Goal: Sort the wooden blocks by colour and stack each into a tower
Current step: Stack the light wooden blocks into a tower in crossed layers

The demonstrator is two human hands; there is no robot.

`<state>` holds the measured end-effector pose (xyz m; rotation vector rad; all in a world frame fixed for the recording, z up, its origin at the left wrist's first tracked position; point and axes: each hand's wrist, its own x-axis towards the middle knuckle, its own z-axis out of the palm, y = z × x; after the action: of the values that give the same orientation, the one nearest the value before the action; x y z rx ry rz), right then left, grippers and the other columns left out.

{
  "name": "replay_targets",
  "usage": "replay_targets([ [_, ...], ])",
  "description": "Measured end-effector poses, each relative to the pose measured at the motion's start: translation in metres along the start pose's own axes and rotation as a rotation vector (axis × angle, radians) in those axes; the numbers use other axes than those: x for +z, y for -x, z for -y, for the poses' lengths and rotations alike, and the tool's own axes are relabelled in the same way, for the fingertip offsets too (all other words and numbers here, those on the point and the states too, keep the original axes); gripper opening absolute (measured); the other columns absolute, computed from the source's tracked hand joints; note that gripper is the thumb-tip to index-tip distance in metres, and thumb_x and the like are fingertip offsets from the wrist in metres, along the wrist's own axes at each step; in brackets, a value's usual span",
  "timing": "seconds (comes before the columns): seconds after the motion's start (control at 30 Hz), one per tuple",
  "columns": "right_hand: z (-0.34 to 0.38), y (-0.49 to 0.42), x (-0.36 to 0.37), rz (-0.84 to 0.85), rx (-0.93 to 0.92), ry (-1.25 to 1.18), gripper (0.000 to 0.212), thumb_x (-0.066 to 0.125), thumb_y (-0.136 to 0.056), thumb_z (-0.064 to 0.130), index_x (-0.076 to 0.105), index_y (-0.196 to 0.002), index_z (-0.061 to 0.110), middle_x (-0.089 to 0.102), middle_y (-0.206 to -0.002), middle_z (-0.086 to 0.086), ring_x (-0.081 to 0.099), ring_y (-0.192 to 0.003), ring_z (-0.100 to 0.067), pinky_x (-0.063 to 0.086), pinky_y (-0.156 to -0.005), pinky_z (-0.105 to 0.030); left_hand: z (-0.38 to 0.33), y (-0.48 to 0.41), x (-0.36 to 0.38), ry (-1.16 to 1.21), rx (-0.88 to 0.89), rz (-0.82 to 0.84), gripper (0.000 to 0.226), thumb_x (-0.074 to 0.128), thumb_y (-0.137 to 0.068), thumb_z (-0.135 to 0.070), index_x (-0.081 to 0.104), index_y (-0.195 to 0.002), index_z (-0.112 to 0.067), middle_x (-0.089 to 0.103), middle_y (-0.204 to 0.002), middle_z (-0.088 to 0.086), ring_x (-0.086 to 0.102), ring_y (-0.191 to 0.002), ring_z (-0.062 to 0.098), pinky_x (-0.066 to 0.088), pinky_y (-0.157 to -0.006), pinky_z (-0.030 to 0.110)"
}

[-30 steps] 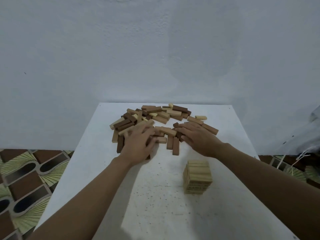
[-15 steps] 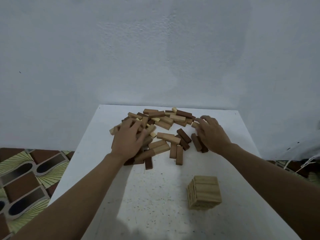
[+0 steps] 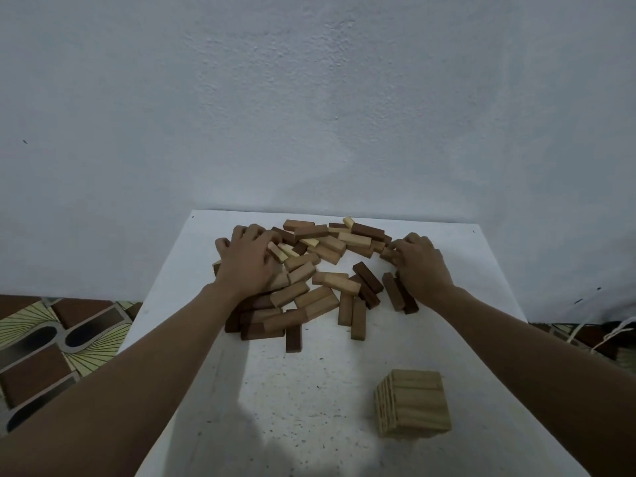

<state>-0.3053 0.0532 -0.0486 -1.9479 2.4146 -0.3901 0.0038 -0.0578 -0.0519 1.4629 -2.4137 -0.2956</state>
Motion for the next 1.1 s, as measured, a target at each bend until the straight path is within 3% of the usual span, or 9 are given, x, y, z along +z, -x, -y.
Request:
replay_targets([
  [0.1, 0.016, -0.005, -0.004, -0.009, -0.067, -0.083, 0.015, 0.057, -0.097, 0.015, 0.065, -0.109, 0.011, 0.058, -0.103, -0.006, 0.052, -0.096, -0.026, 0.044, -0.078, -0.037, 0.002, -0.011, -0.007, -0.158, -0.012, 0.193, 0.048, 0.045, -0.098, -0.026, 0.047, -0.145, -0.036, 0.041, -0.15, -0.003, 0.034, -0.138, 0.026, 0.025, -0.103, 0.051],
  [0.23, 0.046, -0.01, -0.02, 0.11, -0.144, -0.377, 0.007, 0.061, -0.096, 0.018, 0.064, -0.099, 0.012, 0.059, -0.09, -0.002, 0.054, -0.084, -0.018, 0.044, -0.074, -0.03, 0.0, -0.017, -0.016, -0.286, 0.106, 0.156, 0.04, 0.057, -0.093, -0.035, 0.054, -0.133, -0.034, 0.049, -0.137, -0.003, 0.042, -0.127, 0.023, 0.027, -0.1, 0.048],
  [0.37, 0.071, -0.013, -0.024, 0.268, -0.224, -0.425, 0.009, 0.066, -0.094, 0.021, 0.062, -0.101, 0.017, 0.063, -0.09, 0.003, 0.06, -0.086, -0.014, 0.052, -0.077, -0.032, -0.009, -0.014, -0.014, -0.313, 0.121, 0.201, 0.042, 0.051, -0.098, -0.037, 0.051, -0.14, -0.04, 0.047, -0.137, -0.002, 0.042, -0.128, 0.024, 0.025, -0.103, 0.05],
  [0.47, 0.086, -0.012, -0.026, 0.308, -0.221, -0.461, 0.014, 0.066, -0.095, 0.019, 0.061, -0.107, 0.013, 0.061, -0.095, 0.005, 0.06, -0.089, -0.012, 0.047, -0.073, -0.014, -0.011, -0.017, -0.015, -0.307, 0.126, 0.181, 0.033, 0.055, -0.098, -0.036, 0.058, -0.131, -0.038, 0.047, -0.135, -0.002, 0.042, -0.128, 0.022, 0.025, -0.103, 0.049],
  [0.57, 0.092, -0.012, -0.025, 0.283, -0.215, -0.452, 0.017, 0.066, -0.095, 0.016, 0.062, -0.11, 0.01, 0.058, -0.093, 0.003, 0.052, -0.082, -0.009, 0.041, -0.067, -0.004, -0.012, -0.02, -0.018, -0.326, 0.176, 0.173, 0.032, 0.06, -0.094, -0.028, 0.059, -0.126, -0.033, 0.048, -0.137, -0.004, 0.041, -0.129, 0.022, 0.025, -0.101, 0.048],
  [0.73, 0.089, -0.012, -0.019, 0.313, -0.155, -0.489, 0.015, 0.066, -0.095, 0.02, 0.061, -0.107, 0.014, 0.061, -0.095, 0.001, 0.054, -0.083, -0.008, 0.04, -0.065, -0.01, -0.006, -0.018, -0.019, -0.194, 0.179, 0.131, 0.025, 0.06, -0.094, -0.028, 0.054, -0.118, -0.029, 0.057, -0.113, -0.011, 0.045, -0.12, 0.019, 0.022, -0.093, 0.044],
  [0.83, 0.088, -0.009, -0.021, 0.318, -0.152, -0.505, 0.013, 0.065, -0.096, 0.021, 0.059, -0.107, 0.017, 0.055, -0.087, 0.011, 0.053, -0.082, -0.003, 0.038, -0.063, -0.008, -0.006, -0.01, -0.02, -0.109, 0.157, 0.076, 0.018, 0.057, -0.097, -0.041, 0.054, -0.11, -0.029, 0.054, -0.101, -0.012, 0.048, -0.11, 0.017, 0.02, -0.09, 0.043],
  [0.97, 0.094, -0.003, -0.022, 0.267, -0.195, -0.542, 0.012, 0.066, -0.095, 0.021, 0.061, -0.105, 0.02, 0.059, -0.089, 0.01, 0.056, -0.083, -0.004, 0.041, -0.069, -0.01, -0.008, 0.008, -0.028, 0.079, 0.124, -0.066, 0.022, 0.051, -0.095, -0.055, 0.054, -0.105, -0.035, 0.057, -0.092, -0.017, 0.047, -0.099, 0.011, 0.017, -0.083, 0.038],
  [1.1, 0.101, 0.006, -0.03, 0.335, -0.294, -0.558, 0.015, 0.07, -0.092, 0.021, 0.064, -0.105, 0.015, 0.063, -0.089, 0.01, 0.058, -0.08, 0.003, 0.047, -0.072, -0.012, -0.012, 0.039, -0.043, 0.23, 0.079, 0.02, 0.019, 0.062, -0.094, -0.055, 0.06, -0.099, -0.037, 0.057, -0.083, -0.014, 0.053, -0.089, 0.005, 0.021, -0.076, 0.036],
])
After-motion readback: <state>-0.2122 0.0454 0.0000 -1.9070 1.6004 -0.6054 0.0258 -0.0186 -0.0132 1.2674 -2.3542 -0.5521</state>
